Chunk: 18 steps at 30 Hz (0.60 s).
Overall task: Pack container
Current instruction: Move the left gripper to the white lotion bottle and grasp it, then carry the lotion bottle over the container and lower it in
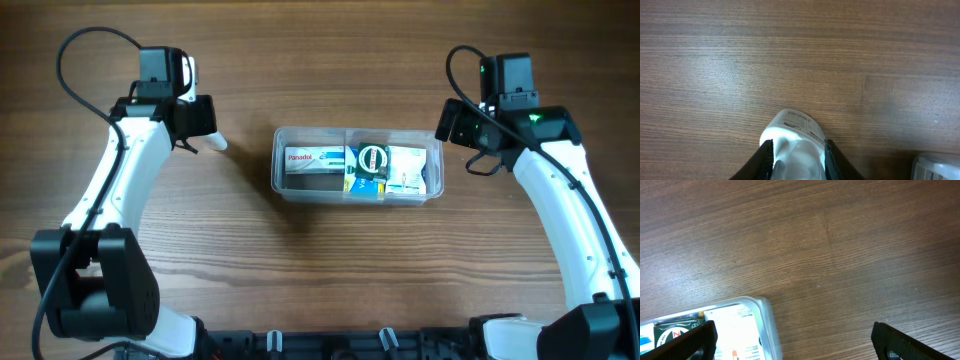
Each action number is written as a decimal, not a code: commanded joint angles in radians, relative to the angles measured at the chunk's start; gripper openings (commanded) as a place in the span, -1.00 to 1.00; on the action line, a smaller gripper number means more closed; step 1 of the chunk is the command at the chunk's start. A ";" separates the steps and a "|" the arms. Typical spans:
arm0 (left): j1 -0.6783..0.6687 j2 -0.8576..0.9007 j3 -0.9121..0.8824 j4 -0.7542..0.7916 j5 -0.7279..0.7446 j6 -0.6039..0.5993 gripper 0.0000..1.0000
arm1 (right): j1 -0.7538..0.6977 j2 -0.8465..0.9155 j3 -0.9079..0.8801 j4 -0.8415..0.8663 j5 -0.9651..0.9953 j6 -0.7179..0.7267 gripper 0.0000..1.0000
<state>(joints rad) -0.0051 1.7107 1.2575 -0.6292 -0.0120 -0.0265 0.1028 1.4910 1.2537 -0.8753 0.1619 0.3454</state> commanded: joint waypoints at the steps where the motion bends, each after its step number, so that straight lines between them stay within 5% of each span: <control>1: 0.001 -0.006 0.002 -0.018 0.003 0.023 -0.53 | -0.004 0.012 0.010 0.003 0.014 -0.004 1.00; 7: 0.000 -0.049 0.019 -0.090 -0.004 0.023 -0.61 | -0.004 0.012 0.010 0.003 0.014 -0.004 1.00; 18: -0.144 -0.185 0.291 -0.467 -0.012 0.019 -0.68 | -0.004 0.012 0.010 0.003 0.014 -0.005 0.99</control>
<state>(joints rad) -0.0734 1.6135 1.4265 -1.0481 -0.0181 -0.0193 0.1028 1.4914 1.2537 -0.8749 0.1619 0.3458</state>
